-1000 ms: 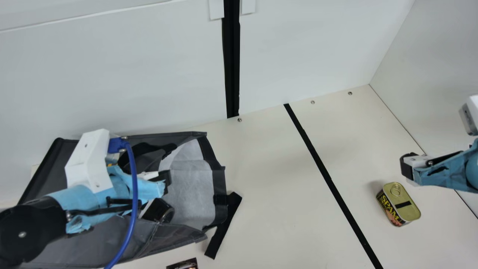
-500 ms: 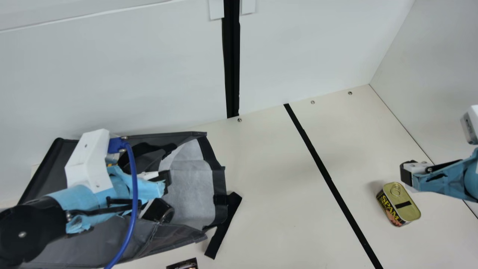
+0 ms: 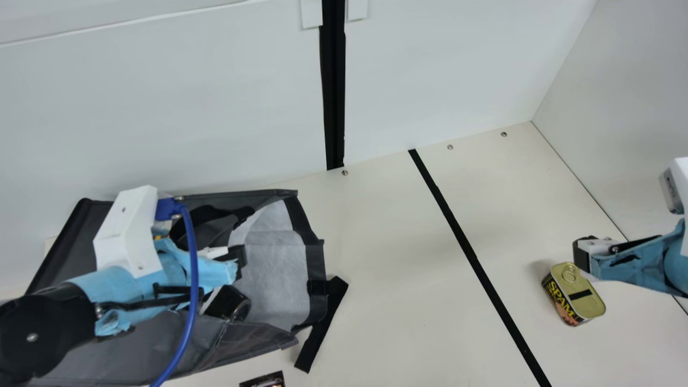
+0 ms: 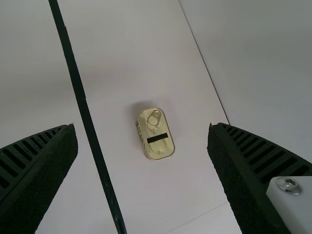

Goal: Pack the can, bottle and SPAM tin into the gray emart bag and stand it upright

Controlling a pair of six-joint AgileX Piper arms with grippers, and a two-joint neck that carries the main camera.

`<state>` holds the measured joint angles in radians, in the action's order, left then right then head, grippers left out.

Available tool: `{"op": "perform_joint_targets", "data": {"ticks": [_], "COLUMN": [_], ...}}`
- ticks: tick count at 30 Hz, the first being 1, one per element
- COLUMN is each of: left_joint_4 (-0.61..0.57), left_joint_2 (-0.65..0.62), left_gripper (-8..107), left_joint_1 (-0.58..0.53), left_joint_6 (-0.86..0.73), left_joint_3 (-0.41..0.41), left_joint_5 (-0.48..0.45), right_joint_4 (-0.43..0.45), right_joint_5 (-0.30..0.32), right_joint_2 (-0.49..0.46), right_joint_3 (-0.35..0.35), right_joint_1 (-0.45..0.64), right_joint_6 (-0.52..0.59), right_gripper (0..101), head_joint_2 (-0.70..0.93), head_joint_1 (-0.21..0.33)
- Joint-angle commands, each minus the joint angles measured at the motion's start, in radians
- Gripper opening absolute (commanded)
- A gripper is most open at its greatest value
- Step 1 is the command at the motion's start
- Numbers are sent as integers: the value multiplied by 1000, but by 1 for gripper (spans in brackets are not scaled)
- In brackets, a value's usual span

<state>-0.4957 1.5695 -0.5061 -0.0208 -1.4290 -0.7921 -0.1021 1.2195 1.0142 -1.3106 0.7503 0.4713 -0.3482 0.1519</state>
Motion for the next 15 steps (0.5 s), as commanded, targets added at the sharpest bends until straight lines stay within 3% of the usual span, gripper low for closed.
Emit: {"op": "perform_joint_targets", "data": {"ticks": [1, 15], "left_joint_4": [0, 0], "left_joint_2": [0, 0], "left_gripper": [-8, -8], "left_joint_1": [0, 0], "left_joint_6": [0, 0], "left_joint_3": [0, 0], "left_joint_5": [0, 0], "right_joint_4": [2, -24], "right_joint_5": [0, 0], "right_joint_2": [1, 32], "right_joint_3": [2, 45], "right_joint_1": [0, 48], "right_joint_6": [3, 137], "right_gripper": [95, 95], "head_joint_2": [-1, -1], "head_joint_1": [23, 23]}}
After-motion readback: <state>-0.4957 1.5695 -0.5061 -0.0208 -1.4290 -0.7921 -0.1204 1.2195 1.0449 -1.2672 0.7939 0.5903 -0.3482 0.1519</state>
